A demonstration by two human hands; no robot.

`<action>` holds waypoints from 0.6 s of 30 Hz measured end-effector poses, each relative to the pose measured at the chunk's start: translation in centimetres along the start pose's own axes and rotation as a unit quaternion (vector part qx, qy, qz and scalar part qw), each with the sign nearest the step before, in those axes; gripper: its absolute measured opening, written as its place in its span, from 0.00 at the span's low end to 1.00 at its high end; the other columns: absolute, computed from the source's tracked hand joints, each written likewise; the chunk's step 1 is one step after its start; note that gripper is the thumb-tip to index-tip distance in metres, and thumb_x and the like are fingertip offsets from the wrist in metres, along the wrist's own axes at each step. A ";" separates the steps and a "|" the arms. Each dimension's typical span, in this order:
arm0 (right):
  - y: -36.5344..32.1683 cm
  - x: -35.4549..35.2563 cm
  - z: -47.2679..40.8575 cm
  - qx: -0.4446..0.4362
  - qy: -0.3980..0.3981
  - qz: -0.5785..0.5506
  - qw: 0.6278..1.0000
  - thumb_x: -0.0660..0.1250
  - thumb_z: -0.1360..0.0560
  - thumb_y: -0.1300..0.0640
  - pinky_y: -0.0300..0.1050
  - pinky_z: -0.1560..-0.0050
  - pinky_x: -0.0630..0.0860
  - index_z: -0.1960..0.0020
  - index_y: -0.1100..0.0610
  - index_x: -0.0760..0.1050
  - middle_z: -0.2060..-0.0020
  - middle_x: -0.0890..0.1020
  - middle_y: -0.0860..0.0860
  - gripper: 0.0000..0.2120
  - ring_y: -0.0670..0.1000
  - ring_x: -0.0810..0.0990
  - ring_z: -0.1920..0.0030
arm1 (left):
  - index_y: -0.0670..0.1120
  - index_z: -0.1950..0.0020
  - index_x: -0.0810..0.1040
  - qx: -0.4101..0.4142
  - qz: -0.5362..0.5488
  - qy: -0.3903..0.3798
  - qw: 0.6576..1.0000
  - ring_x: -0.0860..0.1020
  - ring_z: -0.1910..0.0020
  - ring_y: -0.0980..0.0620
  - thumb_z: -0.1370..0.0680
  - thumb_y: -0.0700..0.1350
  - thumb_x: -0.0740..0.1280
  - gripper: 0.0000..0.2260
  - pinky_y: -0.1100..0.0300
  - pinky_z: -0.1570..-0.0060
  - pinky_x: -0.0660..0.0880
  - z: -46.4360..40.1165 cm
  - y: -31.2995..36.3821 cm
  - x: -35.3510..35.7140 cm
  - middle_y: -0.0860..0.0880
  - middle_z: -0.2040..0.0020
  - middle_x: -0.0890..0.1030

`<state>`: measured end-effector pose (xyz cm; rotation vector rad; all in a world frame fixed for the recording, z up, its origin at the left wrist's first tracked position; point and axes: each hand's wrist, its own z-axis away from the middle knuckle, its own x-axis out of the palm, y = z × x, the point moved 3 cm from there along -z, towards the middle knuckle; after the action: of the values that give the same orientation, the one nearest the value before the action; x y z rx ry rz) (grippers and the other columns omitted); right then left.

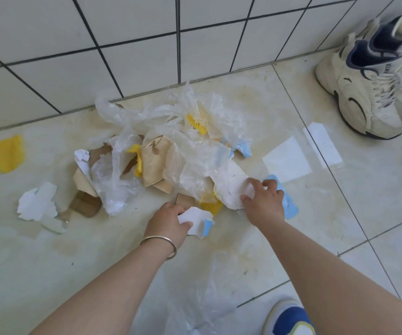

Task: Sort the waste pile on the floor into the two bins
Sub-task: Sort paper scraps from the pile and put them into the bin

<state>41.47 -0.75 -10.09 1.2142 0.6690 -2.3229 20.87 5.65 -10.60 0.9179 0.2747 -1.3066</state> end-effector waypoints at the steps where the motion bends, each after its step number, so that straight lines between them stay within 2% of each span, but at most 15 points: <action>1: 0.0 0.3 0.5 0.003 -0.006 -0.012 1.000 0.61 0.22 0.52 0.49 0.43 0.69 0.30 0.49 0.65 0.34 0.63 0.54 0.21 0.60 0.66 0.37 | 0.47 0.47 0.77 -0.002 -0.009 -0.001 1.000 0.75 0.45 0.46 0.25 0.48 0.66 0.09 0.57 0.48 0.70 0.5 -0.5 -0.2 0.48 0.43 0.75; 5: -0.3 1.9 2.8 -0.003 -0.037 -0.047 0.998 0.66 0.26 0.51 0.49 0.49 0.75 0.35 0.50 0.67 0.39 0.64 0.54 0.21 0.59 0.74 0.43 | 0.48 0.52 0.75 -0.014 -0.046 0.009 0.999 0.75 0.48 0.46 0.25 0.49 0.65 0.05 0.57 0.51 0.70 2.8 -2.8 -1.2 0.47 0.46 0.75; 9: -0.8 3.6 5.6 -0.010 -0.057 -0.003 0.998 0.67 0.27 0.49 0.47 0.56 0.72 0.38 0.54 0.68 0.41 0.67 0.55 0.20 0.58 0.76 0.45 | 0.46 0.48 0.77 -0.045 -0.051 0.046 0.997 0.75 0.47 0.44 0.24 0.49 0.64 0.09 0.56 0.51 0.71 4.9 -5.1 -2.1 0.47 0.46 0.76; 14: -1.6 5.7 8.9 -0.003 -0.062 0.054 0.997 0.65 0.26 0.46 0.49 0.50 0.72 0.39 0.59 0.70 0.41 0.69 0.56 0.21 0.57 0.71 0.39 | 0.45 0.44 0.76 -0.055 -0.014 0.071 0.996 0.75 0.44 0.43 0.24 0.47 0.64 0.11 0.55 0.47 0.71 7.4 -7.2 -2.3 0.44 0.44 0.76; 16: -2.0 6.2 9.5 0.022 -0.049 0.015 0.998 0.64 0.25 0.44 0.49 0.47 0.72 0.37 0.61 0.67 0.39 0.70 0.57 0.25 0.58 0.72 0.38 | 0.45 0.41 0.76 -0.054 0.001 0.073 0.996 0.74 0.43 0.43 0.24 0.47 0.64 0.13 0.56 0.46 0.70 8.3 -7.9 -2.2 0.44 0.43 0.76; 18: -2.3 6.5 9.8 0.072 -0.032 -0.087 0.993 0.65 0.25 0.45 0.50 0.44 0.72 0.36 0.64 0.65 0.39 0.72 0.59 0.28 0.59 0.74 0.38 | 0.45 0.40 0.76 -0.054 0.016 0.073 0.996 0.74 0.43 0.44 0.24 0.46 0.64 0.13 0.56 0.46 0.70 9.0 -8.6 -2.1 0.44 0.43 0.76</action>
<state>30.57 -5.72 -10.10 1.1790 0.6173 -2.5820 9.70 0.91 -7.23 0.9237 0.4390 -1.1844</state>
